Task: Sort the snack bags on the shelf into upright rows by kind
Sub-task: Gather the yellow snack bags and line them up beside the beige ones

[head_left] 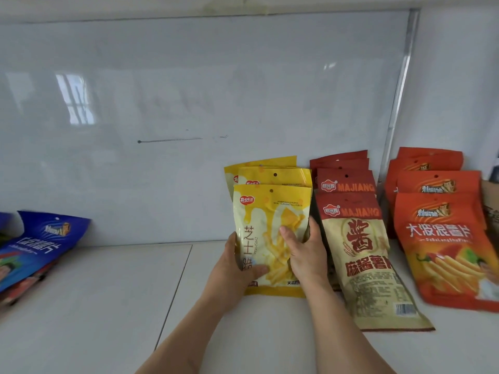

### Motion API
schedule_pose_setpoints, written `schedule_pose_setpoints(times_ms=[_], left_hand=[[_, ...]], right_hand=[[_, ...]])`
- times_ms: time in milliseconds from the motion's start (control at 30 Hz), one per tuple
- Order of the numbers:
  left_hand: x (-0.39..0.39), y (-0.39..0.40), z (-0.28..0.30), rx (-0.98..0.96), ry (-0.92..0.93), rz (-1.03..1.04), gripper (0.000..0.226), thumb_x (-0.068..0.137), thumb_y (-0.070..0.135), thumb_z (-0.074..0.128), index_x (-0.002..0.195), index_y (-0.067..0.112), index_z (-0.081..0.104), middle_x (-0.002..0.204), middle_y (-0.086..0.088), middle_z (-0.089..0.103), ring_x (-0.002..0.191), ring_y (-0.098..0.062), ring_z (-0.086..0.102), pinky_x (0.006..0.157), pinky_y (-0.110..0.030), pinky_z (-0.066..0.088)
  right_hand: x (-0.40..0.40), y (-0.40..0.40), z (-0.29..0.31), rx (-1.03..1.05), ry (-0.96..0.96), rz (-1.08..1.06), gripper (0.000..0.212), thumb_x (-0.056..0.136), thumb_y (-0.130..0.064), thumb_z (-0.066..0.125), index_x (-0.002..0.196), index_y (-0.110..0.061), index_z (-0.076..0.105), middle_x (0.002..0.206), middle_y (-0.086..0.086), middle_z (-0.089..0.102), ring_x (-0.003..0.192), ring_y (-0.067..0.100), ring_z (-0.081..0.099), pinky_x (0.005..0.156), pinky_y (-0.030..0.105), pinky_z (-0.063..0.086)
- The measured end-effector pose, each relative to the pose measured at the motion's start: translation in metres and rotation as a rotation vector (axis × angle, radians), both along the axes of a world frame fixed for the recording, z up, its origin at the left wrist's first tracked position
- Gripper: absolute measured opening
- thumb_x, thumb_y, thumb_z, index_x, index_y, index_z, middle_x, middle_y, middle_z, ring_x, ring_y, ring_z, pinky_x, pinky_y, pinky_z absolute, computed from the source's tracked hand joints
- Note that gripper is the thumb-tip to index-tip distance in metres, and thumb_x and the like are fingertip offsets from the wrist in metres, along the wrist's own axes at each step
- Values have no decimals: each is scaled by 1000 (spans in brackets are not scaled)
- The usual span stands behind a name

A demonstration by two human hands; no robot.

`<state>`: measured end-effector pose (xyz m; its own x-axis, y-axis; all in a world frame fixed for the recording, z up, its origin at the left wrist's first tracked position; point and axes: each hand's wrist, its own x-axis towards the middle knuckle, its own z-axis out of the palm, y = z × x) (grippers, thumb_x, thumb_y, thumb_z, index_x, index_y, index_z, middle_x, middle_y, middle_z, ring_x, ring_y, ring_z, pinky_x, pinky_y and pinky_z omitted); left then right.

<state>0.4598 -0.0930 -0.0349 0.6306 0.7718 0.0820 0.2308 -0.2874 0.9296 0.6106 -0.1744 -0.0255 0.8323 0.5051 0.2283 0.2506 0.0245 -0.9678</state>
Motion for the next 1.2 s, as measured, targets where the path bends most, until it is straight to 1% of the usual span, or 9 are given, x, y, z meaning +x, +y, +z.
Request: schedule_pose_setpoints(times_ms=[200,333,467,633,767,867,1067,1133,1200], left_hand=[[0,-7,0,27,25,69,106,73,42,87,155,39,20,127,20,62,108,-10,67,97,-39,56],[-2,-13,3,51,11,107,87,76,40,85,144,40,31,114,28,59,106,-11,68,95,-42,57],[-5,-19,5,63,13,144,90,79,39,84,148,38,28,109,29,54,101,-11,67,93,-38,57],[-13,-21,2,10,-39,167,95,78,39,85,153,36,26,122,14,59,81,-8,75,90,-44,60],[-26,-22,1,77,36,246,101,81,49,80,159,27,20,131,14,53,119,-11,59,99,-38,53],[-42,-21,2,121,82,272,90,84,54,74,157,25,28,138,10,51,123,-11,53,97,-33,50],[-96,-5,16,539,393,394,49,98,49,56,142,26,53,142,8,55,126,-16,56,100,-33,47],[-120,1,21,723,535,388,43,101,45,50,140,26,54,141,7,55,128,-20,54,100,-33,44],[-146,9,24,898,668,369,39,102,43,46,134,24,58,136,4,59,124,-23,55,99,-34,42]], right_hand=[[-2,0,1,-20,11,-7,87,88,-52,67,157,-23,24,150,1,49,136,23,48,107,35,39],[-6,-3,4,-9,5,-23,90,87,-53,68,158,-21,21,154,3,45,140,25,44,110,37,37],[-9,-3,6,-76,-110,-72,100,85,-60,66,159,-17,14,164,5,26,149,24,27,118,40,29],[-17,-6,9,-150,-354,-211,90,92,-56,58,158,-11,17,164,10,24,151,24,20,119,41,23],[-26,-6,8,-200,-499,-246,79,97,-47,56,157,-7,24,163,12,26,150,27,23,119,42,23],[-35,-6,11,-237,-599,-263,66,98,-41,56,152,-8,36,160,14,30,148,29,27,116,46,26],[-78,10,13,-209,-1008,-93,22,92,-21,64,109,-8,71,119,8,69,110,32,65,89,45,51],[-103,19,11,-243,-1096,29,18,91,-20,60,98,-8,72,105,5,73,95,32,69,79,41,53],[-130,28,10,-338,-1166,146,23,93,-22,55,101,-9,72,105,5,72,97,32,68,82,41,51]])
